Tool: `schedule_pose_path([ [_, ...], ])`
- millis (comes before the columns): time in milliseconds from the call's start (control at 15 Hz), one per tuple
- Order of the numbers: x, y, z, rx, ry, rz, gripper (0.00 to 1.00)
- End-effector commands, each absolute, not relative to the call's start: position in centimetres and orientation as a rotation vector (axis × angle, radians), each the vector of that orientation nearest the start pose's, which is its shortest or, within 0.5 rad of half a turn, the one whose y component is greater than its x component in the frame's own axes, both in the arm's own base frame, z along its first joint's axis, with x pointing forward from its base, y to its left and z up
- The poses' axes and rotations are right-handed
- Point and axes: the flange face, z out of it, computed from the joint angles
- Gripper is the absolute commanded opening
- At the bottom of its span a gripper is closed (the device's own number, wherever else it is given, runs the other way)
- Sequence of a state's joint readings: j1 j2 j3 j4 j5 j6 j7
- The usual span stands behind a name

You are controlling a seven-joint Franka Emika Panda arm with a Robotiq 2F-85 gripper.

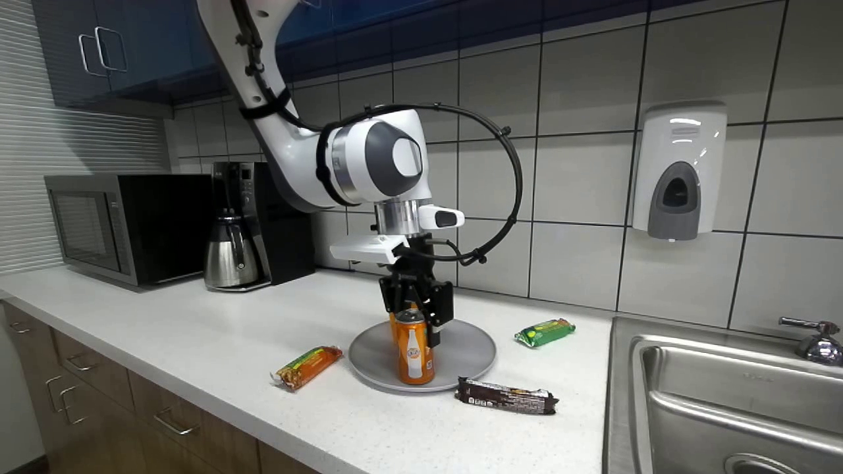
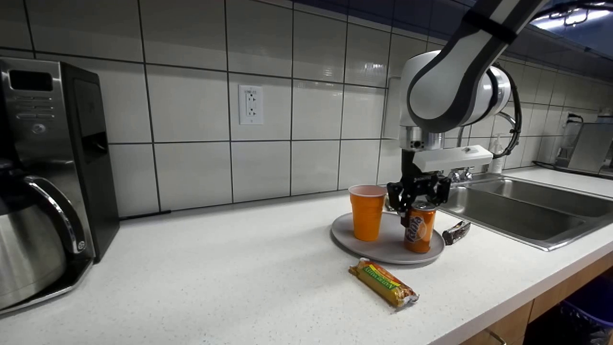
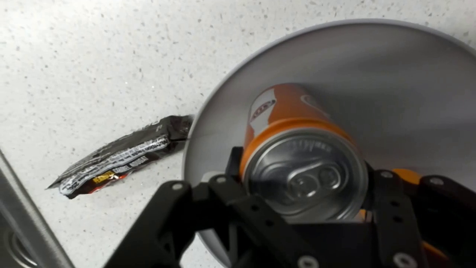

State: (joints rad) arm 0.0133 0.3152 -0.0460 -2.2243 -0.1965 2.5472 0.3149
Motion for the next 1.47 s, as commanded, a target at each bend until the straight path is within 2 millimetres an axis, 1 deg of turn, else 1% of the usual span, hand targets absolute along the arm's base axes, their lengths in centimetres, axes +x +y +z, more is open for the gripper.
schedule_pose_path([
  [0, 54.1, -1.2, 25.0, -3.236, 0.268, -0.070, 0.39],
  [333, 53.0, -0.3, 26.6, -3.222, 0.268, -0.099, 0.39],
  [533, 52.3, -0.3, 27.7, -3.213, 0.279, -0.114, 0.39],
  [667, 51.7, -0.7, 28.3, -3.210, 0.288, -0.121, 0.39],
  [867, 50.8, -1.6, 28.9, -3.207, 0.306, -0.126, 0.39],
  [1067, 50.0, -2.8, 29.2, -3.209, 0.333, -0.123, 0.39],
  [1400, 49.0, -5.7, 29.3, -3.210, 0.409, -0.105, 0.39],
])
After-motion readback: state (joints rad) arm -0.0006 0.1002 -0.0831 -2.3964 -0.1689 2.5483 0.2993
